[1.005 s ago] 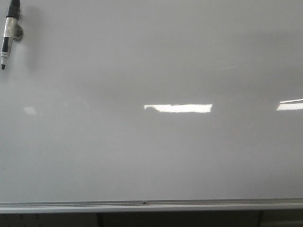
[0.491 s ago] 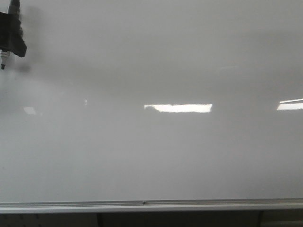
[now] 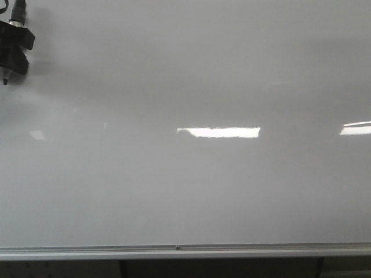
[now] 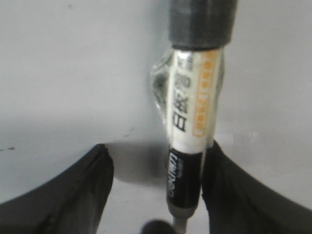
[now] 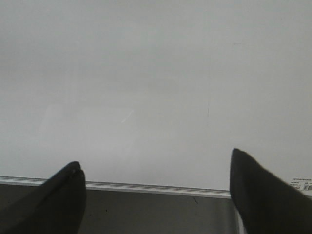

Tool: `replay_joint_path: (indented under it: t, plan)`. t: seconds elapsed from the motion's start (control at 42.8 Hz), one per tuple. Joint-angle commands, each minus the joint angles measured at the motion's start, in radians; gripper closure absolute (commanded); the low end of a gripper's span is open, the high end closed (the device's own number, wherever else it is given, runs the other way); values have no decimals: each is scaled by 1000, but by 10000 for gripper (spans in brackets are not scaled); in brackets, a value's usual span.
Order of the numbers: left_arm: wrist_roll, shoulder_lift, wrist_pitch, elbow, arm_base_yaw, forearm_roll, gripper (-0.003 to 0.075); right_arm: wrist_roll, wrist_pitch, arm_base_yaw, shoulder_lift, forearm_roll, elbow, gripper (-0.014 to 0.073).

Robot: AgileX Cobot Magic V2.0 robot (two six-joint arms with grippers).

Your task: Write number 2 on whiteboard

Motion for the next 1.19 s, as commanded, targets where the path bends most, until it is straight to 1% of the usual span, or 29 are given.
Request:
replay_joint_path:
  t: [0.0,0.117,0.374,0.444,0.561,0.701,0.794,0.818,0.888,0.935,0.981,1.005,1.028,1.051,1.168]
  plan:
    - [-6,-18,-110,-38,-4,0,424,-13,-74,-1,4,-10,-28,-28]
    - [-6,-18,-110,-38,-4,0,488,-13,-74,-1,4,-10,-28,-28]
    - [-6,-35,-101,-38,-25,22,703,-13,-77,-1,4,-10,-28,-28]
    - [-6,-54,-76,-38,-40,49,740,-13,-77,-1,4,-10,-29,-28]
    - [-6,-109,-9,-38,-70,109,741,-13,-57,-1,4,-10,-44,-28]
    - [11,-206,136,-38,-119,163,741,-13,29,1,4,-5,-97,-28]
    - [104,-274,249,-38,-156,164,741,-27,121,4,16,26,-145,-28]
    - [144,-294,302,-38,-173,162,741,-49,156,4,21,41,-161,-28]
    - [213,-337,380,-38,-205,148,741,-125,240,4,42,97,-200,-28]
    - [264,-368,438,-38,-225,110,741,-181,284,4,60,160,-222,-28]
    - [350,-391,488,-38,-245,53,741,-244,320,4,73,225,-242,-23]
    - [421,-401,534,-38,-259,0,741,-278,334,4,83,261,-250,-17]
    - [457,-409,569,-38,-265,-37,741,-313,347,4,90,296,-258,-14]
    - [521,-419,606,-38,-276,-83,741,-361,362,4,98,343,-267,-10]
    - [733,-428,789,-42,-311,-331,741,-563,411,6,137,515,-293,20]
